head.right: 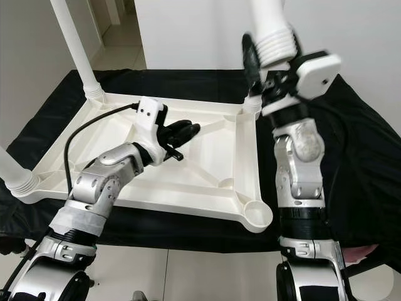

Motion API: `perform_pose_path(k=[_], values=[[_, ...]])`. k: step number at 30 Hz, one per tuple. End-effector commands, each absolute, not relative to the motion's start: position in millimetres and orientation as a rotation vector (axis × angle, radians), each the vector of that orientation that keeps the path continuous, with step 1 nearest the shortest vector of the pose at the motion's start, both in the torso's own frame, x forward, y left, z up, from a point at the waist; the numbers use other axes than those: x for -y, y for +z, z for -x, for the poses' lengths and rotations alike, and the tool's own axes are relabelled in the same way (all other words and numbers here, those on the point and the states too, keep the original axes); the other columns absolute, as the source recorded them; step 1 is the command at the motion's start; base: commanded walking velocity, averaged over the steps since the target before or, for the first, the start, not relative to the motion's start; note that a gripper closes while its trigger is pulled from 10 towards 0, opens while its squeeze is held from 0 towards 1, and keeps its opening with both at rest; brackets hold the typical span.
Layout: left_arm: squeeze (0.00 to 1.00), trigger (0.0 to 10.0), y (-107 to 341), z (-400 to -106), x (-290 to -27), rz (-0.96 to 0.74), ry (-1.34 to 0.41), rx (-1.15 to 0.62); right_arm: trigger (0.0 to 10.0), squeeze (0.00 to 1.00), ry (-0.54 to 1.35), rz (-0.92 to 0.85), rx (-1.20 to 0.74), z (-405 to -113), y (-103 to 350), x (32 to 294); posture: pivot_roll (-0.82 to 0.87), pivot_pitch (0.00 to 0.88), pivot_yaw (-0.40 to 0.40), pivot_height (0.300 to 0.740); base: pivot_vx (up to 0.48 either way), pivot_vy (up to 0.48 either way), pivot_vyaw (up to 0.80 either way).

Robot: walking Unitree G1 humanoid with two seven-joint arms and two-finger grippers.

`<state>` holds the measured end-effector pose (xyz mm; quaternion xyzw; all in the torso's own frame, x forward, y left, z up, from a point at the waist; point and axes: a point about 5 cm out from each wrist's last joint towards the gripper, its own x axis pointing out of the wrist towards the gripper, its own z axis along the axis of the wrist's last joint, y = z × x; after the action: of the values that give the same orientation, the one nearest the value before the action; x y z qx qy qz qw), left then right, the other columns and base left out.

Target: Building children table

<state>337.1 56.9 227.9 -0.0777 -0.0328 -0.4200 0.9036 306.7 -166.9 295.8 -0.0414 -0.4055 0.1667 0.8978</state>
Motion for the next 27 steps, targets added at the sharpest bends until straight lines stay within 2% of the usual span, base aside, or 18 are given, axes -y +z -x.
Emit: perform_pose_path(k=[1, 13, 16, 18, 22, 23, 24, 27], values=[[1.00, 10.0, 232, -330, -58, 0.218, -1.032, 0.066, 10.0, 0.00, 0.381, 0.082, 0.810, -302, 287, 162, 0.04, 0.049, 0.022, 0.740, 0.000, 0.000, 0.00], [1.00, 10.0, 251, -319, -64, 0.412, -1.228, 0.067, 10.0, 0.00, 0.456, 0.058, 0.616, -287, 230, 147, 0.03, 0.039, 0.018, 0.740, 0.000, 0.000, 0.00], [1.00, 10.0, 254, -320, -63, 0.446, -1.236, 0.064, 10.0, 0.00, 0.465, 0.058, 0.601, -285, 226, 145, 0.03, 0.036, 0.019, 0.740, 0.000, 0.000, 0.00], [1.00, 10.0, 265, -327, -61, 0.562, -1.227, 0.065, 10.0, 0.00, 0.479, 0.061, 0.580, -284, 220, 140, 0.02, 0.035, 0.020, 0.740, 0.000, 0.000, 0.00], [1.00, 10.0, 273, -333, -61, 0.646, -1.200, 0.062, 10.0, 0.00, 0.488, 0.063, 0.566, -283, 216, 137, 0.02, 0.038, 0.020, 0.740, 0.000, 0.000, 0.00], [0.59, 10.0, 276, -337, -61, 0.687, -1.182, 0.054, 10.0, 0.00, 0.491, 0.066, 0.559, -282, 215, 136, 0.02, 0.037, 0.021, 0.740, 0.000, 0.000, 0.00], [0.00, 10.0, 277, -343, -61, 0.698, -1.148, 0.029, 10.0, 0.00, 0.496, 0.074, 0.549, -282, 212, 134, 0.01, 0.041, 0.021, 0.740, 0.000, 0.000, 0.00], [0.00, 10.0, 276, -345, -60, 0.670, -1.132, 0.016, 10.0, 0.00, 0.500, 0.077, 0.544, -281, 211, 133, 0.01, 0.041, 0.021, 0.740, 0.000, 0.000, 0.00]])
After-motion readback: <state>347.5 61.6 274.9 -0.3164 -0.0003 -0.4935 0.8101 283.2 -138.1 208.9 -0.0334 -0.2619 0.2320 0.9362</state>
